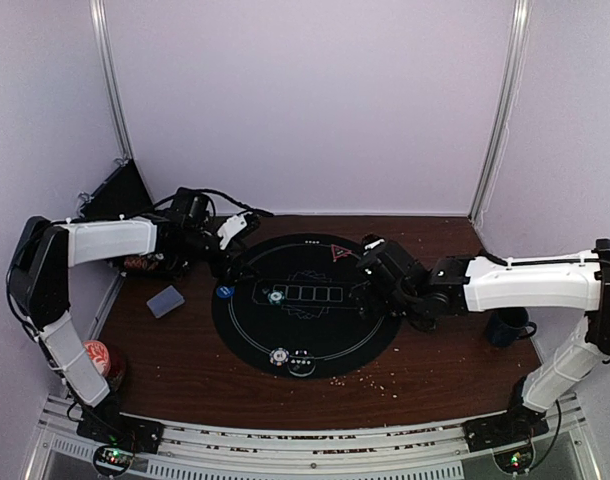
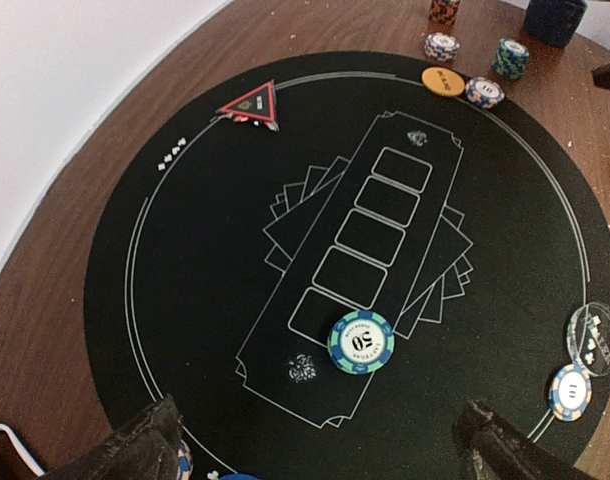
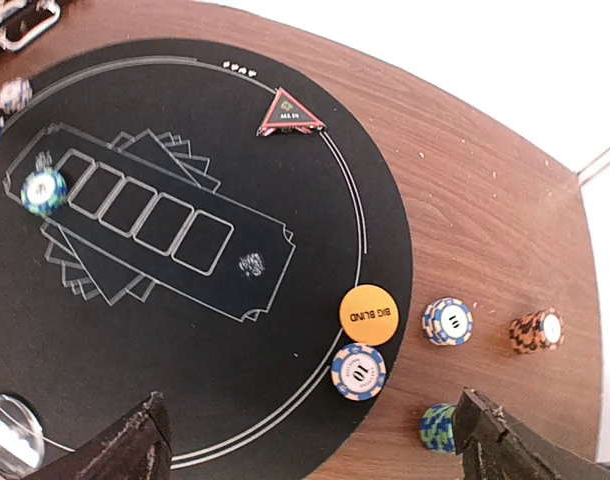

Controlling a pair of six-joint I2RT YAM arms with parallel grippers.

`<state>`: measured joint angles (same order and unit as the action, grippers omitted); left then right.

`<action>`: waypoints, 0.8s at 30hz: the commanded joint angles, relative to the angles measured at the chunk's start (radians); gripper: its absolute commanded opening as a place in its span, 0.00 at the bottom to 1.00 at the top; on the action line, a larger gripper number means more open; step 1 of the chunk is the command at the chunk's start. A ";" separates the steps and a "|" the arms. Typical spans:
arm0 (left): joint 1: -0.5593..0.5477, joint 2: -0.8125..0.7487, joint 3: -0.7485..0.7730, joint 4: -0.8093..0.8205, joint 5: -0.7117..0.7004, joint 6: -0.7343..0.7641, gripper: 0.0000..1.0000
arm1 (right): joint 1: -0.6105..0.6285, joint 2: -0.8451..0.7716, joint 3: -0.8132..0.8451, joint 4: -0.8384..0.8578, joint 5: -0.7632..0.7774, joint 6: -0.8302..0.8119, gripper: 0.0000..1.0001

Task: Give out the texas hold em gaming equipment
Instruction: Place the poker chips pile on the poker table mat, then pick up the pile of poker chips from the pile of poker chips.

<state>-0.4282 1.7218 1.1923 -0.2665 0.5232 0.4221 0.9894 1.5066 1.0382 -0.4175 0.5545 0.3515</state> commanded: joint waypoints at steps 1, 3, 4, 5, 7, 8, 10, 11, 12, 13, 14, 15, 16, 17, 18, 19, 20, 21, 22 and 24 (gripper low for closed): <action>0.002 0.050 0.074 -0.127 -0.051 0.054 0.98 | -0.005 -0.039 0.039 -0.015 0.029 0.145 1.00; 0.001 0.061 0.084 -0.129 -0.066 0.050 0.98 | -0.009 -0.017 0.069 -0.038 -0.008 0.182 1.00; 0.000 0.065 0.088 -0.129 -0.068 0.050 0.98 | -0.012 -0.004 0.088 -0.055 -0.034 0.200 1.00; 0.001 0.068 0.091 -0.130 -0.072 0.046 0.98 | -0.015 0.008 0.101 -0.065 -0.050 0.215 1.00; 0.000 0.075 0.099 -0.129 -0.074 0.039 0.98 | -0.025 0.014 0.107 -0.060 -0.084 0.232 1.00; 0.000 0.079 0.104 -0.129 -0.072 0.034 0.98 | -0.031 0.010 0.106 -0.054 -0.097 0.235 1.00; 0.001 0.088 0.112 -0.130 -0.067 0.029 0.98 | -0.039 -0.008 0.095 -0.046 -0.085 0.224 1.00; -0.001 0.093 0.118 -0.130 -0.062 0.027 0.98 | -0.040 -0.022 0.089 -0.041 -0.065 0.212 1.00; -0.001 0.099 0.123 -0.130 -0.057 0.026 0.98 | -0.040 -0.038 0.077 -0.032 -0.048 0.206 1.00; -0.001 0.105 0.130 -0.129 -0.055 0.023 0.98 | -0.039 -0.059 0.057 -0.014 -0.030 0.200 1.00; -0.003 0.111 0.139 -0.132 -0.050 0.021 0.98 | -0.041 -0.078 0.033 0.001 -0.025 0.198 1.00; -0.005 0.119 0.150 -0.141 -0.043 0.026 0.98 | -0.042 -0.100 0.012 0.016 -0.028 0.204 1.00; -0.008 0.127 0.162 -0.149 -0.038 0.028 0.98 | -0.043 -0.118 -0.009 0.031 -0.043 0.213 1.00; -0.012 0.135 0.174 -0.159 -0.038 0.033 0.98 | -0.046 -0.140 -0.025 0.045 -0.077 0.217 1.00; -0.017 0.143 0.185 -0.172 -0.038 0.038 0.98 | -0.047 -0.152 -0.042 0.076 -0.122 0.201 1.00; -0.024 0.152 0.197 -0.183 -0.042 0.043 0.98 | -0.047 -0.156 -0.051 0.097 -0.165 0.183 1.00; -0.032 0.161 0.211 -0.196 -0.048 0.048 0.98 | -0.047 -0.156 -0.052 0.102 -0.191 0.175 1.00; -0.041 0.172 0.225 -0.210 -0.058 0.052 0.98 | -0.047 -0.153 -0.054 0.106 -0.204 0.177 1.00; -0.049 0.182 0.240 -0.228 -0.064 0.056 0.98 | -0.047 -0.150 -0.062 0.112 -0.211 0.181 1.00; -0.066 0.205 0.277 -0.266 -0.064 0.064 0.98 | -0.048 -0.146 -0.091 0.146 -0.232 0.176 1.00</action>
<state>-0.4572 1.8900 1.3979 -0.4572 0.4633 0.4561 0.9466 1.3605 0.9932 -0.3500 0.3988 0.5446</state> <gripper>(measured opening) 0.978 0.999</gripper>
